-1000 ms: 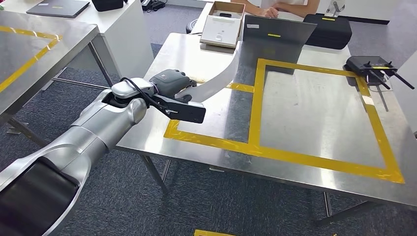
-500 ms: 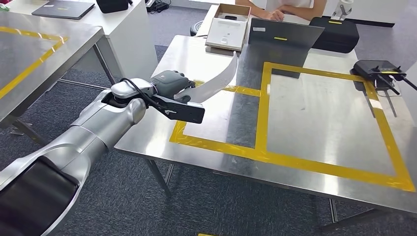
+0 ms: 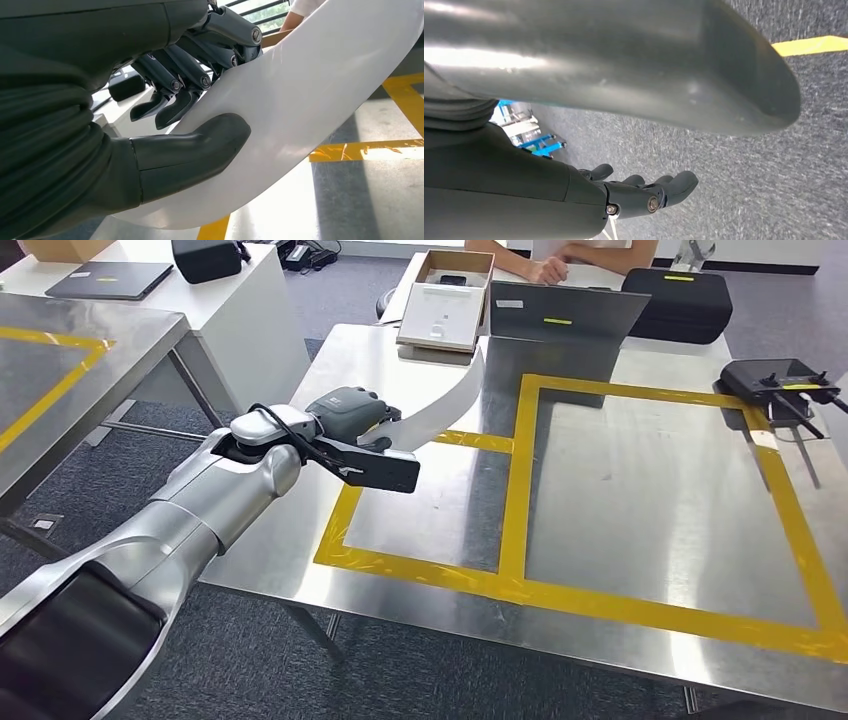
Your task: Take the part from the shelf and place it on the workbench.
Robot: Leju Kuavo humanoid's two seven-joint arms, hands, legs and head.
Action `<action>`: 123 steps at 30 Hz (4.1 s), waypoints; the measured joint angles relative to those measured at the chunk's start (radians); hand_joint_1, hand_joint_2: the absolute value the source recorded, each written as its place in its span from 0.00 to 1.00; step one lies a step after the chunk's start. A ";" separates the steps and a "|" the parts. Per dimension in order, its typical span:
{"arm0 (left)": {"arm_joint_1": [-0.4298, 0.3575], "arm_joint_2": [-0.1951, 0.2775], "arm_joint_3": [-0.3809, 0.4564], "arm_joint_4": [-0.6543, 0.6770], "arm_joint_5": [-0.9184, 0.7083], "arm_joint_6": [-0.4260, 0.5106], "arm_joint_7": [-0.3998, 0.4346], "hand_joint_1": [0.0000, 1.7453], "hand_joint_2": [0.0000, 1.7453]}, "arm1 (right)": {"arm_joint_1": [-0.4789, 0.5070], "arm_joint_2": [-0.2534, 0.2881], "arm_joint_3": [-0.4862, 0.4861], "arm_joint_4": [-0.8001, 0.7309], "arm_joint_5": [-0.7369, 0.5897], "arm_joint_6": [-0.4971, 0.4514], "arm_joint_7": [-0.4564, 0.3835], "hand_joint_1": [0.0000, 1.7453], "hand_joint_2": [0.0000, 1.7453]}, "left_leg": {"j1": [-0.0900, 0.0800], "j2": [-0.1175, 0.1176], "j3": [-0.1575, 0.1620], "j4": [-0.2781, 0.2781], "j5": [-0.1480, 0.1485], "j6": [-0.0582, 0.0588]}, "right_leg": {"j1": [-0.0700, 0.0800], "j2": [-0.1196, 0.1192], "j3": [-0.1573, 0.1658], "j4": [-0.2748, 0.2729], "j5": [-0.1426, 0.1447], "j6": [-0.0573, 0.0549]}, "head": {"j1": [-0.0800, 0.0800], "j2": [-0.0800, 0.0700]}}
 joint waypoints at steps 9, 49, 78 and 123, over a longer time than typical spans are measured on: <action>0.006 0.000 0.022 0.003 0.018 -0.017 0.002 1.00 1.00 | -0.004 0.017 0.000 0.000 -0.004 0.001 0.002 0.00 0.00 | -0.016 -0.004 0.081 -0.276 0.212 0.051 | 0.006 0.006 0.040 0.010 -0.075 0.034 | 0.000 0.000; 0.005 -0.022 0.028 -0.012 -0.040 0.132 -0.021 0.00 0.00 | -0.006 0.013 0.000 0.000 0.000 0.001 -0.018 0.00 0.00 | -0.020 -0.012 0.109 -0.230 0.142 0.041 | -0.002 0.008 -0.063 0.015 0.029 0.037 | 0.005 0.000; -0.025 -0.007 0.068 -0.033 -0.071 0.136 -0.003 0.00 0.00 | -0.001 0.046 -0.011 -0.001 -0.008 0.008 -0.018 0.00 0.00 | 0.001 0.002 0.172 -0.157 0.041 0.019 | -0.002 -0.003 -0.113 0.035 0.067 0.014 | 0.003 0.000; -0.013 -0.032 0.099 -0.037 -0.111 0.128 -0.056 0.00 0.00 | -0.006 0.023 -0.013 -0.002 -0.017 -0.004 -0.018 0.00 0.00 | -0.006 0.007 0.154 -0.234 0.114 0.051 | 0.005 -0.005 -0.105 0.112 0.010 0.052 | 0.001 0.000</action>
